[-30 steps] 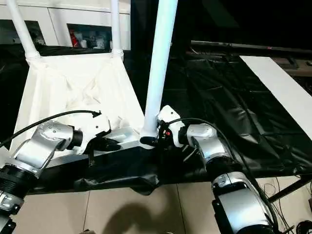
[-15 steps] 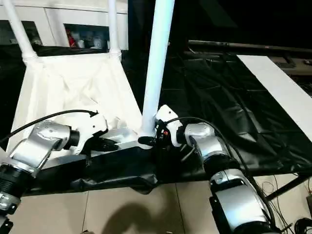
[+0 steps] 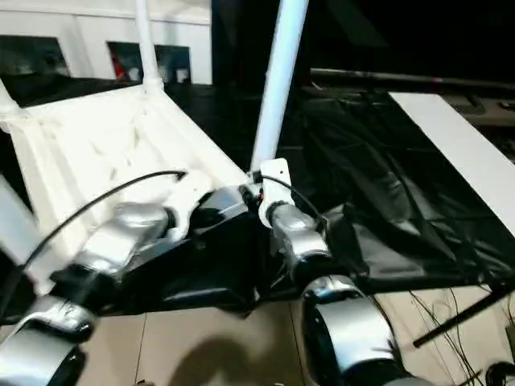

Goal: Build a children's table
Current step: Rotate leg to tighten

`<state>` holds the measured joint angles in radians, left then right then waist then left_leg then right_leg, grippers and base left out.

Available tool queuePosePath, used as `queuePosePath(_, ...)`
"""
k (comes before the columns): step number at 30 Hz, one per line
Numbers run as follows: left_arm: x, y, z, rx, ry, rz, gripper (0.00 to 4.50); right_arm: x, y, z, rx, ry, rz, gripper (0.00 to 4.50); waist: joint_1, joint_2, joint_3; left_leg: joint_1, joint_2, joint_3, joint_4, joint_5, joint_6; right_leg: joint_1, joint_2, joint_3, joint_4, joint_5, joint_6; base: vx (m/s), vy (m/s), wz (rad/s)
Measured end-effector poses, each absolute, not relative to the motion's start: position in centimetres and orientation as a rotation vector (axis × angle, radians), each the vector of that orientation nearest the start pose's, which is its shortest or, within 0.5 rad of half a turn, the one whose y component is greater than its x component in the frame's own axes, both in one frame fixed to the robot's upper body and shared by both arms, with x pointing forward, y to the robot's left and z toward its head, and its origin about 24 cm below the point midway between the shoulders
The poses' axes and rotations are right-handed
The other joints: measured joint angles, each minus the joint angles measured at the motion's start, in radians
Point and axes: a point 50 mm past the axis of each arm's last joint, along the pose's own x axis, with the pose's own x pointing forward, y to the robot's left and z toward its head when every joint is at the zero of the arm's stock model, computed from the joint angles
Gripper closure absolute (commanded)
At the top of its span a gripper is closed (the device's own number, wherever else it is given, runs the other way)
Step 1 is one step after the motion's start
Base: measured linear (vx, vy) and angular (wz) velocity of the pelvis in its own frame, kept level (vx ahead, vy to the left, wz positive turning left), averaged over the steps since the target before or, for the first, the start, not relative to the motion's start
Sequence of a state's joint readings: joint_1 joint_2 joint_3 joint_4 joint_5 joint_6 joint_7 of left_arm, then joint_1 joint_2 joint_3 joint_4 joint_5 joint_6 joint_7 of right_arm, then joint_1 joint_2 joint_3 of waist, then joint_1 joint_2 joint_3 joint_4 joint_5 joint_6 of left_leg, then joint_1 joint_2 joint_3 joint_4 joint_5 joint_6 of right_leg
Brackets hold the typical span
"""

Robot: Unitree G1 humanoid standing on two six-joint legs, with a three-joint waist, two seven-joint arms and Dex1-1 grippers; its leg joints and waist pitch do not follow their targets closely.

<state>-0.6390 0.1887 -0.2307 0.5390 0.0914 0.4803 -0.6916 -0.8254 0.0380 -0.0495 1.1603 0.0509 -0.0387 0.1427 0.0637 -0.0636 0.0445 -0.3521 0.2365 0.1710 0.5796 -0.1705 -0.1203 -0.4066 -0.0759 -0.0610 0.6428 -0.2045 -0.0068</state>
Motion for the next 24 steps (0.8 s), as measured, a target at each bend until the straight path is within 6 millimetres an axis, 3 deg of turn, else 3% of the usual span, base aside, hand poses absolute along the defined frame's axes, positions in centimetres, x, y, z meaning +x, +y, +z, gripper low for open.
queuePosePath(2, 33.9, 10.1, 5.0, 0.328, 0.533, -0.819, 4.5, 36.5, -7.6, 3.1, 0.019, 0.332, 0.333, 1.77, 0.0, 0.0, 0.0, 0.0, 0.0, 0.0, -0.001, 0.0, 0.0, 0.0, 0.0, 0.0, -0.002, 0.0, 0.0, 0.0, 0.0, 0.0)
queuePosePath(3, 33.9, 10.1, 5.0, 0.331, 0.532, -0.822, 4.5, 36.5, -7.9, 3.1, 0.026, 0.331, 0.352, 1.22, 0.001, 0.0, 0.0, 0.0, 0.0, 0.0, -0.002, 0.0, 0.0, 0.0, 0.0, 0.0, -0.002, 0.001, 0.0, 0.0, 0.0, 0.0)
queuePosePath(10, 33.8, 11.4, 5.5, 0.385, 0.524, -0.876, 4.5, 36.3, -8.7, 3.4, 0.023, 0.306, 0.544, 0.64, -0.007, 0.001, 0.0, -0.003, 0.0, -0.001, -0.008, 0.0, 0.0, -0.001, 0.001, -0.002, -0.003, 0.001, 0.0, 0.0, 0.0, 0.0)
queuePosePath(15, 33.2, 12.7, 5.9, 0.416, 0.525, -0.958, 4.5, 36.0, -10.5, 3.9, -0.138, 0.299, 0.758, 0.61, -0.006, 0.001, 0.0, -0.005, 0.002, -0.001, -0.01, 0.0, 0.0, -0.001, 0.002, -0.003, -0.006, 0.002, -0.005, 0.0, 0.0, 0.0)
queuePosePath(18, 32.3, 14.4, 6.4, 0.438, 0.554, -1.048, 4.5, 35.4, -11.8, 4.7, -0.226, 0.291, 0.962, 0.61, 0.0, 0.001, 0.0, -0.006, 0.002, 0.0, -0.01, 0.0, 0.0, -0.001, 0.002, -0.004, -0.01, 0.001, -0.006, 0.0, 0.0, 0.0)
queuePosePath(24, 31.4, 16.0, 6.8, 0.46, 0.592, -1.169, 4.5, 34.3, -11.4, 4.9, -0.261, 0.288, 1.169, 0.61, 0.021, 0.001, 0.0, -0.005, 0.002, 0.001, -0.01, 0.0, 0.001, -0.001, 0.0, -0.003, -0.013, 0.001, -0.006, 0.0, 0.0, 0.0)
